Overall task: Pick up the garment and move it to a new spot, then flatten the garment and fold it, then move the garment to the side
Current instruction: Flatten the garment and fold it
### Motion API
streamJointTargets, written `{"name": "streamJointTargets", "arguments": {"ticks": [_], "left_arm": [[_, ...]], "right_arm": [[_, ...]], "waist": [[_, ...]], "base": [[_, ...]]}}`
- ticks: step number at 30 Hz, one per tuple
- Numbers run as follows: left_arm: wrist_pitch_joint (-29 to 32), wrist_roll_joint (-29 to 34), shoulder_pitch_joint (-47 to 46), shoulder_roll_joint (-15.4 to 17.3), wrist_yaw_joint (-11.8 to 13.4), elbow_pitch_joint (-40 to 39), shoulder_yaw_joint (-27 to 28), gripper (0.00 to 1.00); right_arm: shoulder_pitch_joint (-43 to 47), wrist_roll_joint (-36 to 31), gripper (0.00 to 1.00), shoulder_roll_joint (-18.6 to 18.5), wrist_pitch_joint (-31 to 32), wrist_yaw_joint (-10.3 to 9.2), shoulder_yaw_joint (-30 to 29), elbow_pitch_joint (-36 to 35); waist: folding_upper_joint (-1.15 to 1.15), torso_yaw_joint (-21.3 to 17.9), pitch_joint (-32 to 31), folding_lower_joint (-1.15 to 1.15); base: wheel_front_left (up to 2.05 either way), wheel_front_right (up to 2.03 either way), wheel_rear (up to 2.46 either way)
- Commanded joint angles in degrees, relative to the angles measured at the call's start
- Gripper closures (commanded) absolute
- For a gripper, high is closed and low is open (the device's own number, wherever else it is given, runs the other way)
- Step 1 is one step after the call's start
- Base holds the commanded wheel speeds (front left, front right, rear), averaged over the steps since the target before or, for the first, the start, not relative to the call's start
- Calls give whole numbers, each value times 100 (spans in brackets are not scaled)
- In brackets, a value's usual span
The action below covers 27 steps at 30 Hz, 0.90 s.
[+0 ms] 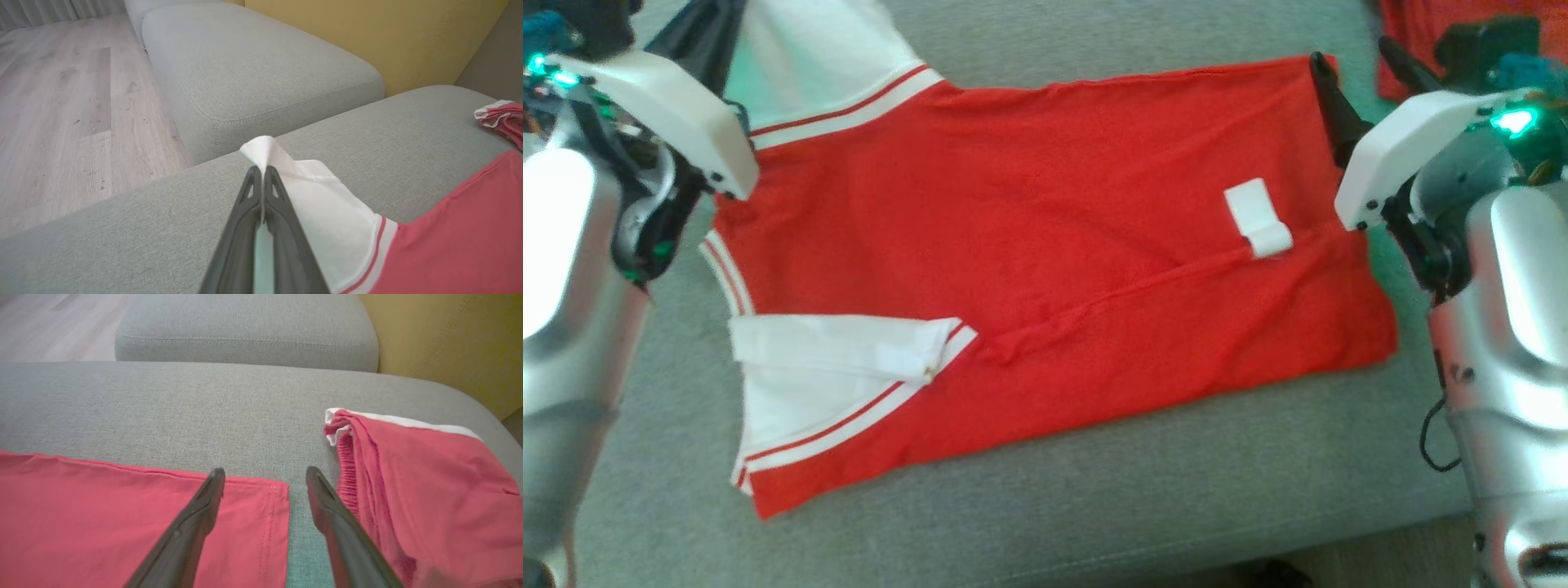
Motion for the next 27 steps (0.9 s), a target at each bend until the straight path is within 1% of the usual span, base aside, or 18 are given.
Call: {"name": "streamJointTargets", "arguments": {"ticks": [1,6,12,13,15,18,23,24,25,26,27], "left_arm": [[-97,-47,-202,163,-10,-229,157,100],[-274,-103,-230,13,-20,-277,40,100],[-420,-132,-294,-151,-26,-175,-87,100],[-436,-143,-307,-167,-27,-155,-105,100],[-464,-165,-340,-180,-29,-108,-135,100],[-499,-204,-394,-172,-32,-47,-178,100],[-540,-259,-451,-146,-35,30,-238,100],[-555,-278,-458,-138,-36,66,-266,100],[-555,-278,-458,-138,-36,66,-266,100],[-569,-287,-458,-135,-36,84,-281,100],[-587,-297,-455,-130,-37,99,-292,100]], "right_arm": [[-212,46,0,-25,90,37,-9,9],[-591,-61,0,-40,252,37,-300,749],[-869,-224,0,60,169,37,-507,1363],[-903,-249,5,65,141,37,-518,1440],[-967,-273,21,98,82,37,-531,1574],[-1064,-283,51,133,0,37,-527,1771],[-1191,-269,67,189,-46,37,-633,2132],[-1231,-301,85,200,-112,37,-662,2244],[-1231,-301,85,200,-112,37,-662,2244],[-1242,-312,100,210,-172,37,-672,2284],[-1250,-320,100,226,-240,37,-658,2309]], "waist": [[0,225,-27,0],[0,435,44,0],[0,530,98,0],[0,534,105,0],[0,534,124,0],[0,529,151,0],[0,524,167,0],[0,526,152,0],[0,526,152,0],[0,528,137,0],[0,527,116,0]], "base": [[0,0,0],[0,0,0],[0,0,0],[0,0,0],[0,0,0],[0,0,0],[0,0,0],[0,0,0],[0,0,0],[0,0,0],[0,0,0]]}}
